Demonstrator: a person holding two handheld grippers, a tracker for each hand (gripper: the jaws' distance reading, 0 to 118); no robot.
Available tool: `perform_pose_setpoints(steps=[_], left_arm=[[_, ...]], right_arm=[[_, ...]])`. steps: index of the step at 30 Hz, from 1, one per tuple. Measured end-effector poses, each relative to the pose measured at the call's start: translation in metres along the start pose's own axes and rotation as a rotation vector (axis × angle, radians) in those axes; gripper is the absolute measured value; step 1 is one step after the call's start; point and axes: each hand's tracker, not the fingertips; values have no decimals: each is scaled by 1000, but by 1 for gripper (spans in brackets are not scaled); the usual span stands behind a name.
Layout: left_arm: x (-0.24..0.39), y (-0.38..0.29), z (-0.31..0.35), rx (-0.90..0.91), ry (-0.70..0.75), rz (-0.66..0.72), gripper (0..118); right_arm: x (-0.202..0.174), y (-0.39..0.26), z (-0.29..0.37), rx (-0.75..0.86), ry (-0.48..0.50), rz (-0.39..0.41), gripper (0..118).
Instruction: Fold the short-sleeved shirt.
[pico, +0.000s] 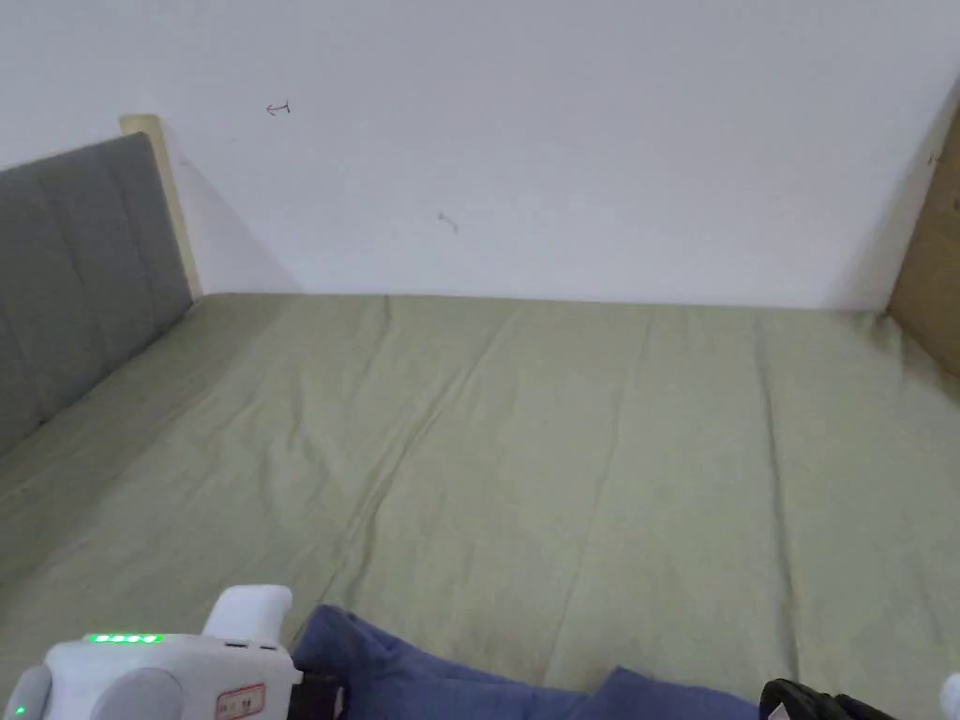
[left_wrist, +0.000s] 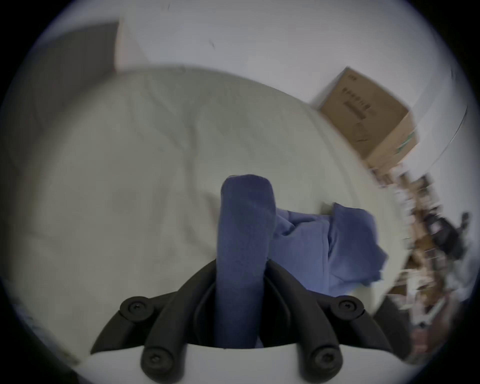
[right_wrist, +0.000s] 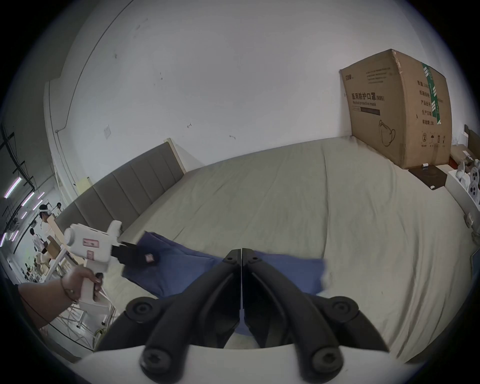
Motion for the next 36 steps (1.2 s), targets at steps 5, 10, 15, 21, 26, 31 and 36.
perform_pose_setpoints(steps=[5,10,15,21,26,31,36], left_arm=[[16,21,41,-26,-131,195,9],[75,34,29,-84,-301,237,10],[150,44,-1,-133,-470,193,48],[183,52,1,-139,-752,259,104],[174,48,30,-67,-533,110,94],[162,29,13,-75,-428,63,1],[182,10,-38,-168,-455,27,1]], right_arm=[[12,-2,13,33,15,-72,0],[25,-3,28,40,6,-109,0],[42,-2,44,46,-26,-152,0],[57,-3,57,68,-68,-173,0],[65,-5,55,72,-79,-192,0],[63,-6,51,77,-66,-200,0],[58,-5,49,84,-74,-147,0]])
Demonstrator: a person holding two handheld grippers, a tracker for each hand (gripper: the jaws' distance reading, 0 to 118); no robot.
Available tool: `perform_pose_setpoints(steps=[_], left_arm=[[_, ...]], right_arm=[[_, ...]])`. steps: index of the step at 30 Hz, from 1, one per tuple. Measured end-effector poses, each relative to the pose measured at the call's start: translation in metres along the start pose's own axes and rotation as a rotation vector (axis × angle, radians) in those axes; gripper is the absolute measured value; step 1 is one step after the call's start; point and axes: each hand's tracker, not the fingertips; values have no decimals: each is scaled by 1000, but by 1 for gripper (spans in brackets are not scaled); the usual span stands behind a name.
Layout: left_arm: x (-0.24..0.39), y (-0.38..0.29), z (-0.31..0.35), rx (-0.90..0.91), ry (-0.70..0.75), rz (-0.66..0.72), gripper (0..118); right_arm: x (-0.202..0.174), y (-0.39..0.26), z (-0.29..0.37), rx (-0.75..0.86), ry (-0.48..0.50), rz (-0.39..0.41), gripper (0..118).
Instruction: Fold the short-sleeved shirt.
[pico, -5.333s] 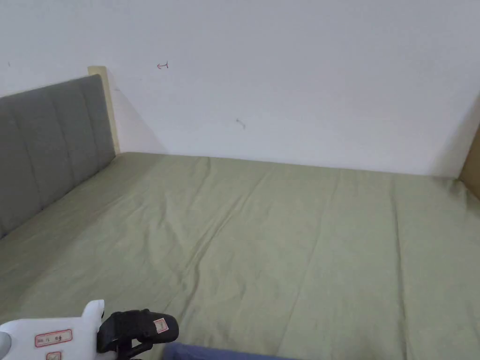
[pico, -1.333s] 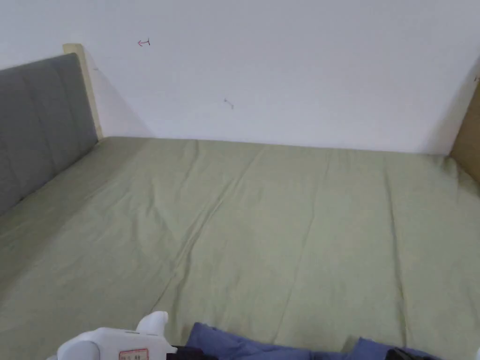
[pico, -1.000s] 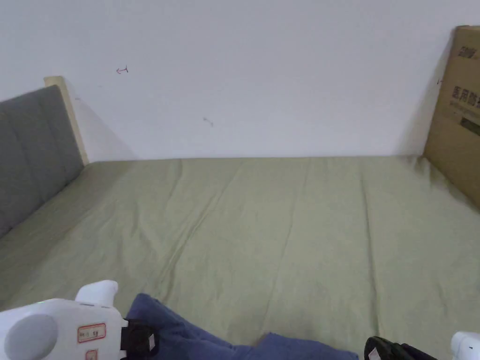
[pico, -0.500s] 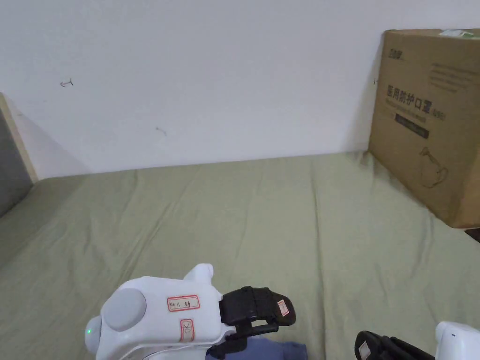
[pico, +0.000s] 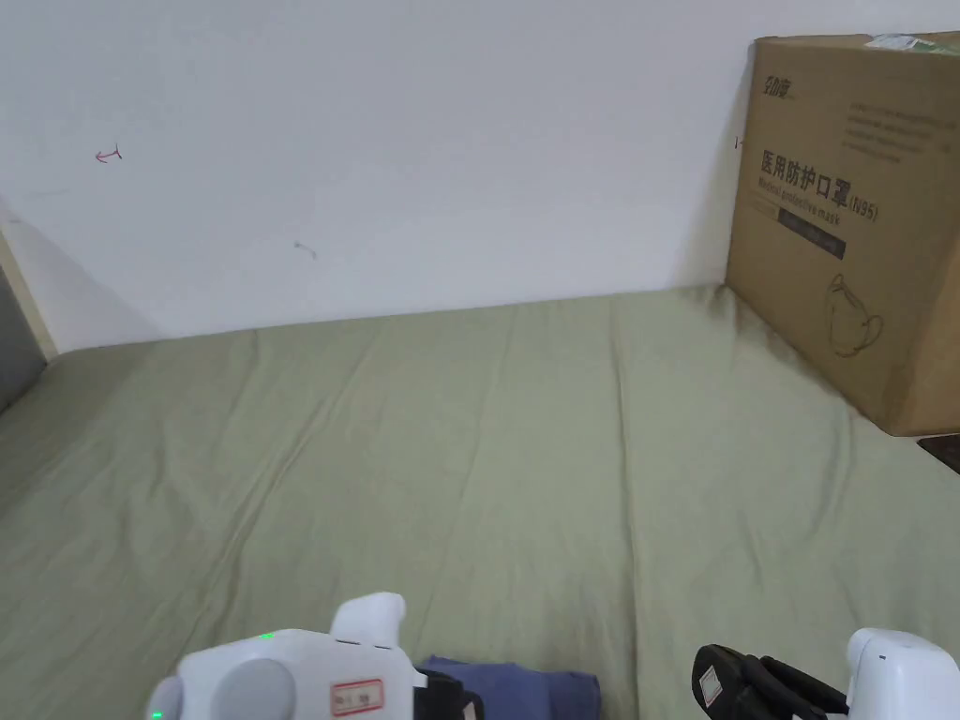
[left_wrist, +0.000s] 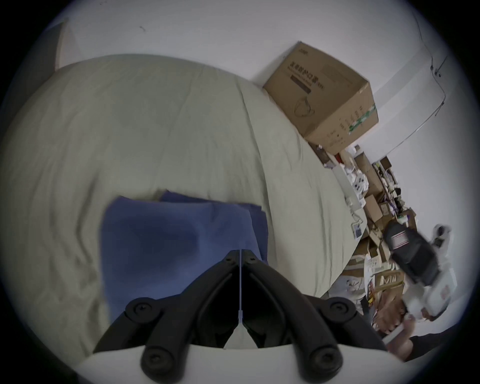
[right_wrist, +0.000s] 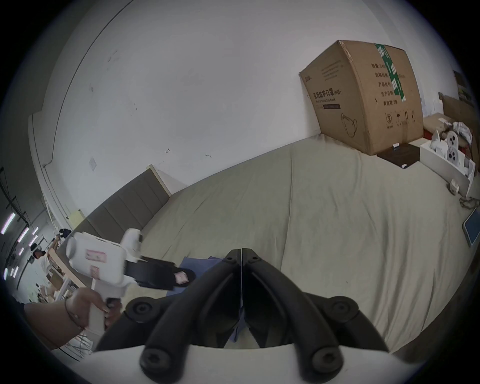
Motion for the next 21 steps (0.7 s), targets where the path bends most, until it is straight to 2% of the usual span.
perform_pose_setpoints(steps=[4,7,9,12,15,19,21], left_arm=[[0,-6,-67,-149,-82,20,1],[-4,-17,-110,-258,-27,1,0],[-12,-11,-104,-186,-128,126,0],[-14,-10,-97,-200,-136,238,0],[12,-13,-54,-85,-53,89,0],[45,-15,40,264,-51,-140,0],[63,-14,78,407,18,-261,0]], right_arm=[[-1,3,-4,1,-11,19,0],[-1,5,-5,-1,-12,15,0],[-1,5,-6,-8,-18,15,0],[-2,5,-6,-17,-18,17,0],[-8,13,-2,-21,-8,15,0],[-23,36,12,26,58,18,0],[-36,48,21,72,61,63,0]])
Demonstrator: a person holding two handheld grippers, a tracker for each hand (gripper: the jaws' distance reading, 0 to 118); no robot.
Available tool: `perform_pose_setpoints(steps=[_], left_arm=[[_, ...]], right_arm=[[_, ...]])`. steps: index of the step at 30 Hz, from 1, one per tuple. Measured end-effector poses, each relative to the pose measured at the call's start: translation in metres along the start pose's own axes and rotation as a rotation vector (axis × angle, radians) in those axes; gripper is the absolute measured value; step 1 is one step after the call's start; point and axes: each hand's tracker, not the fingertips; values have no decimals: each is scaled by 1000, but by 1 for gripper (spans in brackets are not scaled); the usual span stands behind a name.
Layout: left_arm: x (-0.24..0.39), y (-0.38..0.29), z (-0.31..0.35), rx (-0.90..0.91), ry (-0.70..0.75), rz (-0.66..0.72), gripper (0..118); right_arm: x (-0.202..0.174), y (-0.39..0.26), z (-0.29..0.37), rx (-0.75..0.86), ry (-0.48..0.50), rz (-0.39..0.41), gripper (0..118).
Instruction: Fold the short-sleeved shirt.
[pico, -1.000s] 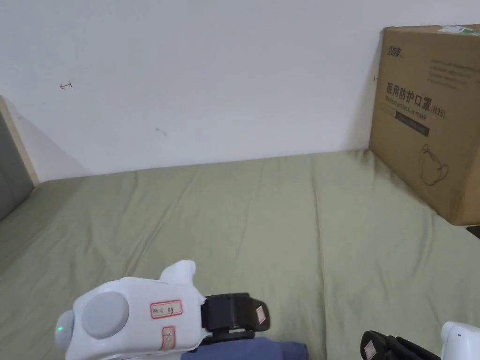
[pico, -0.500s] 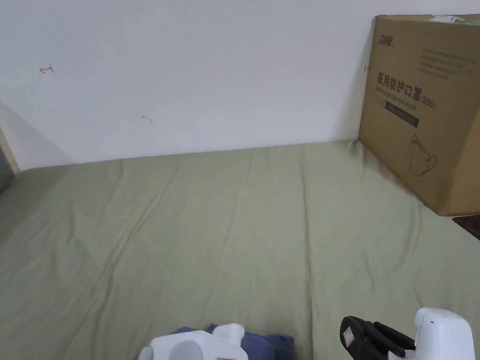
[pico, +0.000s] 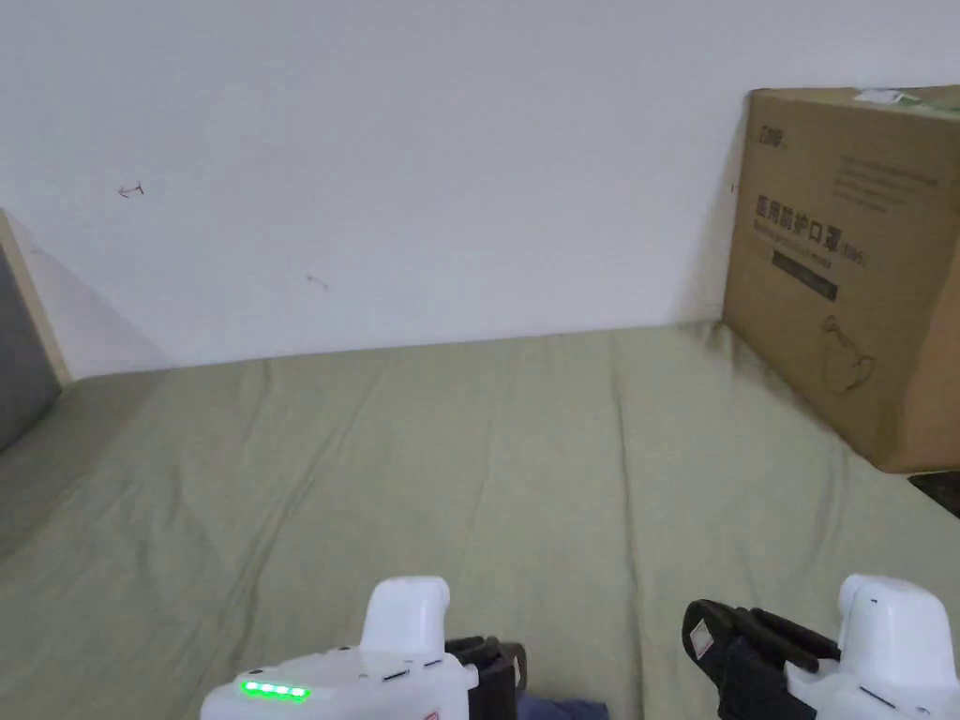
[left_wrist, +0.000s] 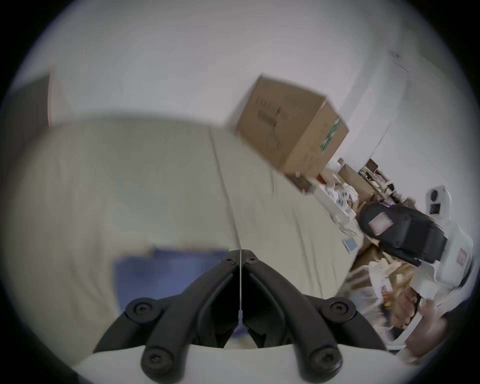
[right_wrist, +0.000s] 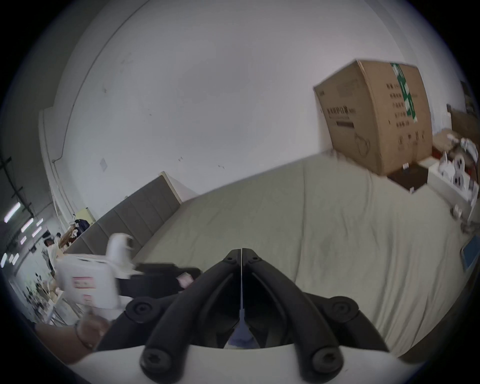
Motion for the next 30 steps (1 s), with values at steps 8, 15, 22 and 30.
perform_pose_setpoints(steps=[8,15,22,30], left_arm=[[26,7,92,498,461,-137,0],[20,-13,102,558,572,-73,0],[26,-24,102,542,588,-126,0],[27,-27,98,524,574,-124,0]], right_arm=[[-52,34,37,326,-136,259,0],[-45,11,16,294,-362,302,0],[-33,10,21,298,-375,214,0],[-35,12,22,279,-363,200,0]])
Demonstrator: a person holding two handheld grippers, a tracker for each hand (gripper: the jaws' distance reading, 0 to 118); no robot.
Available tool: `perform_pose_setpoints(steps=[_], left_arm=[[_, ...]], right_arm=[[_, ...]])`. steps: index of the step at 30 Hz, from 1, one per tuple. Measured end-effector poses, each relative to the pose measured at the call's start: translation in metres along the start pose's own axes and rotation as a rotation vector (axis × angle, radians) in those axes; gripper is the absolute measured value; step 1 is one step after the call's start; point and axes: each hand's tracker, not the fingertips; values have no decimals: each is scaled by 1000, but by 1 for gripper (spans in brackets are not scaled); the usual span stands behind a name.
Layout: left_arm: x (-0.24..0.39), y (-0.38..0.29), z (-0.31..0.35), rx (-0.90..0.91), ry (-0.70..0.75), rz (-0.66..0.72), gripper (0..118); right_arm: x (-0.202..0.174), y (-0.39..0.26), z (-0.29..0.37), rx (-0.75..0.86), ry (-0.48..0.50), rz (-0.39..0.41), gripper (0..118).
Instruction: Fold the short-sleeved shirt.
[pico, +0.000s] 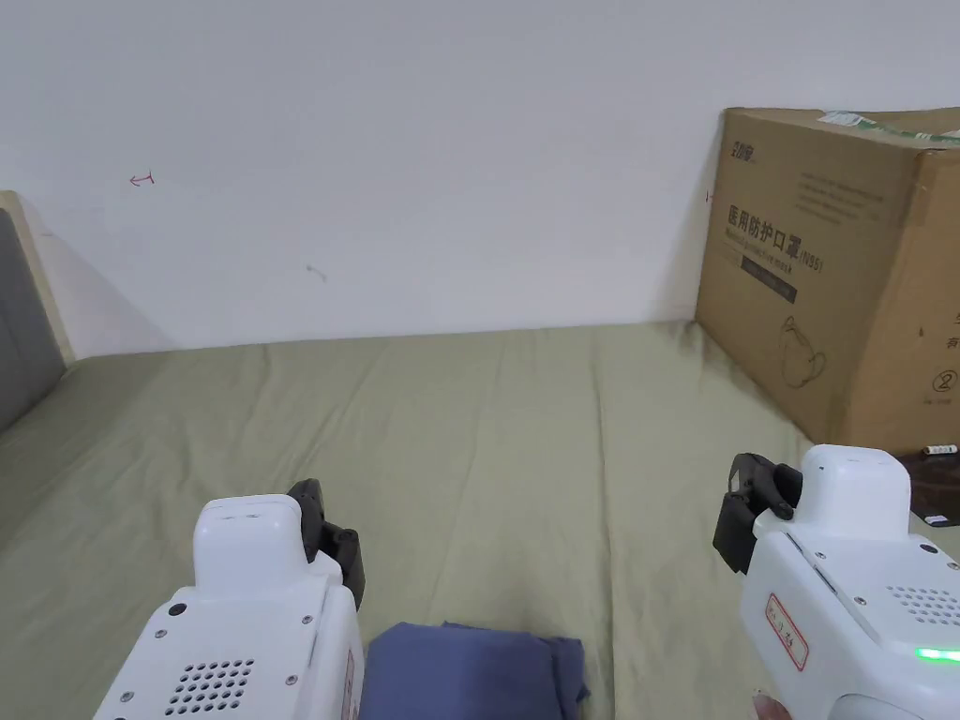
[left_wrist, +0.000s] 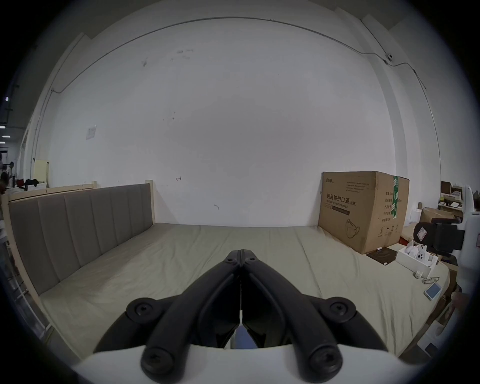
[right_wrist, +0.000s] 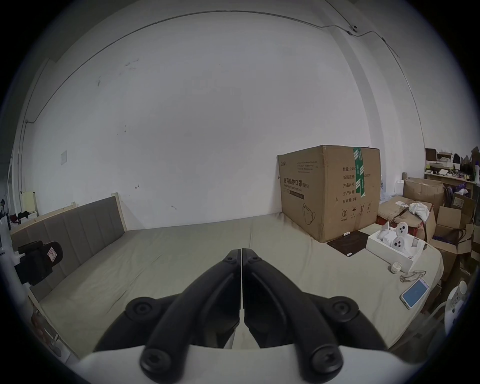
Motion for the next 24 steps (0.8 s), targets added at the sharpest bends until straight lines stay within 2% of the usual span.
perform_pose_setpoints(steps=[2,4,6,7,9,10,11,12,15,16,17,19,21,22,24], left_arm=[[-6,6,5,-11,-29,29,0],[-16,13,13,12,-64,74,0],[-33,18,19,21,-87,99,0],[-40,19,18,7,-97,113,0],[-54,13,16,-44,-76,132,0],[-59,8,14,-67,-58,139,0],[-65,1,11,-94,-44,151,0],[-71,-9,7,-127,-38,174,0],[-87,-39,-5,-238,-12,243,0],[-92,-48,-9,-272,-23,274,0],[-101,-58,-16,-322,-63,317,0],[-120,-78,-38,-478,-138,403,0],[-140,-103,-65,-643,-216,521,0],[-150,-115,-76,-693,-261,580,5],[-159,-134,-97,-785,-349,684,50]], right_arm=[[-2,8,3,-39,27,-37,0],[0,17,8,-23,156,-104,0],[-2,20,0,-57,318,-114,0],[-6,17,-14,-146,354,-98,0],[-13,0,-59,-514,504,-101,0],[-14,-20,-81,-680,579,-150,0],[-16,-46,-100,-817,606,-205,0],[-20,-70,-112,-901,575,-213,0],[-28,-134,-146,-1091,474,-144,0],[-27,-150,-153,-1122,459,-155,0],[-27,-167,-156,-1149,439,-168,0],[-23,-187,-164,-1192,374,-128,0],[-16,-193,-162,-1179,424,-163,0],[-15,-191,-162,-1167,423,-159,0],[-20,-190,-163,-1163,438,-116,0]])
